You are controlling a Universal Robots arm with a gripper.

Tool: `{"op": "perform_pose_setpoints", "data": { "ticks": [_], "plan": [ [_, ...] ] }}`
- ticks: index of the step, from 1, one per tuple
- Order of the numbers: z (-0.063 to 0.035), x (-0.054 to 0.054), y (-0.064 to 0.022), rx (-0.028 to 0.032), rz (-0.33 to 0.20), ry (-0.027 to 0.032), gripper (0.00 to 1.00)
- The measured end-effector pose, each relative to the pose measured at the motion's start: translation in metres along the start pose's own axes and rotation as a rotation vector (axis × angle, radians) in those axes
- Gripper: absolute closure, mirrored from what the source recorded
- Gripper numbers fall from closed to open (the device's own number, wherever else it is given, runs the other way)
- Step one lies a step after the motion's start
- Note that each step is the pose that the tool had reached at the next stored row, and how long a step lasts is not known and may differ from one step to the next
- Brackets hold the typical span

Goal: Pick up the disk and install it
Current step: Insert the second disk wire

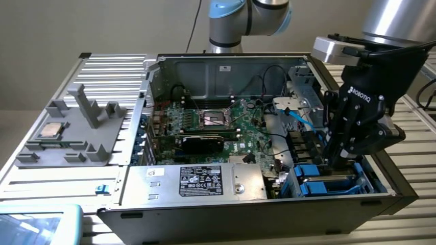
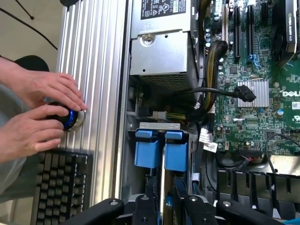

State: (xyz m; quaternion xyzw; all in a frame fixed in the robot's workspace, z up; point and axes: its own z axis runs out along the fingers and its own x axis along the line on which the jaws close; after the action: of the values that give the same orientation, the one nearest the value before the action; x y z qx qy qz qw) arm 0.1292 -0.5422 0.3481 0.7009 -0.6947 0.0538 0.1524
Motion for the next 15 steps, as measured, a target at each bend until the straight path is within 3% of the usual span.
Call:
{"op": "perform_pose_setpoints", "data": {
  "ticks": [2, 4, 6, 7, 9, 13, 15],
  "plan": [
    [0.0011, 0.003, 0.0, -0.0003, -0.004, -0.0279, 0.72],
    [0.002, 0.007, 0.0, -0.0002, -0.009, -0.0616, 0.72],
    [0.0025, 0.01, 0.0, 0.0006, -0.013, -0.0886, 0.72],
    [0.0025, 0.012, 0.0001, 0.0009, -0.014, -0.0987, 0.72],
    [0.0011, 0.017, 0.0004, 0.0013, -0.016, -0.1095, 0.72],
    [-0.0052, 0.027, 0.0016, 0.0016, -0.017, -0.1184, 0.72],
    [-0.0065, 0.03, 0.002, 0.0019, -0.019, -0.1303, 0.72]
  ]
}}
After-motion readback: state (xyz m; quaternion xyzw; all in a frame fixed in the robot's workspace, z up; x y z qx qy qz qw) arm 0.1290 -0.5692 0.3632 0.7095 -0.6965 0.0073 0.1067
